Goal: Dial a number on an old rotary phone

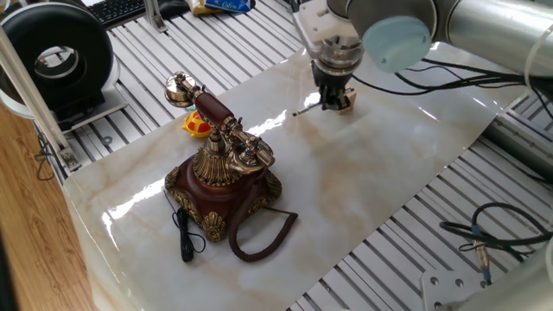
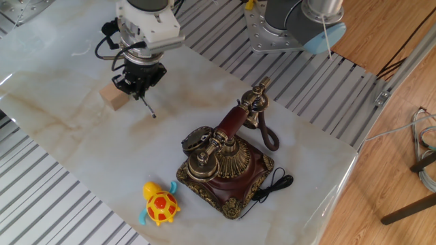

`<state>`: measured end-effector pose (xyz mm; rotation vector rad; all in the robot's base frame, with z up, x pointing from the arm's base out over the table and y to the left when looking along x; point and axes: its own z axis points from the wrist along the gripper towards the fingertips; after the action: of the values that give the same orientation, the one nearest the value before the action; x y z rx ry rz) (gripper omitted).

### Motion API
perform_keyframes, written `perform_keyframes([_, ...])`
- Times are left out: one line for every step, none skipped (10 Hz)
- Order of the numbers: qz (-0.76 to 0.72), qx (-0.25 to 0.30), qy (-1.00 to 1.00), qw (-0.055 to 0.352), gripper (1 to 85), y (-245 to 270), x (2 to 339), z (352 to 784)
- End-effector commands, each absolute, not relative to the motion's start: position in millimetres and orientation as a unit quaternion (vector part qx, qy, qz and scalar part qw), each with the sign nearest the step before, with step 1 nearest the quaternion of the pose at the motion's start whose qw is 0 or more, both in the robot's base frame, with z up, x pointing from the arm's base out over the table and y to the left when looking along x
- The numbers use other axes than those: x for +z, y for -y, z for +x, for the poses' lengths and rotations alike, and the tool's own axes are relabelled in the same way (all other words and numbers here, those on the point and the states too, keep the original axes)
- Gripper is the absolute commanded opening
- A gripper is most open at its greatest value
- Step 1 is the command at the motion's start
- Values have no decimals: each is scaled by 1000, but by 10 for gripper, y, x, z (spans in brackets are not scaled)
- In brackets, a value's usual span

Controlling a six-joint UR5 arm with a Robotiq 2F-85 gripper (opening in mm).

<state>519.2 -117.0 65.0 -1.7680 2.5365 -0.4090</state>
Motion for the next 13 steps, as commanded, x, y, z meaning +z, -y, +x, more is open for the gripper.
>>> perform_keyframes([-544, -143, -827, 15, 13, 1164, 558, 5081])
perform_keyframes([-555, -140, -820, 12, 13, 1216, 583, 5169])
perform_keyframes([-567, -140, -812, 7, 13, 1276, 652, 5283])
perform_keyframes([-574, -135, -808, 5, 13, 1288, 697, 5364])
perform_keyframes([-581, -131, -803, 3, 13, 1306, 736, 5443])
perform_keyframes([-584, -129, -802, 1, 13, 1319, 759, 5490])
perform_keyframes([-585, -127, -801, 0, 13, 1305, 781, 5542])
perform_keyframes([-584, -125, -802, 1, 13, 1248, 798, 5578])
perform_keyframes([-582, -127, -804, 1, 13, 1255, 801, 5582])
perform_keyframes([-564, -114, -818, 6, 13, 1197, 785, 5554])
perform_keyframes([-535, -94, -840, 11, 13, 1107, 763, 5504])
perform_keyframes([-519, -95, -849, 17, 13, 1102, 765, 5524])
perform_keyframes([-522, -94, -848, 27, 13, 1189, 734, 5407])
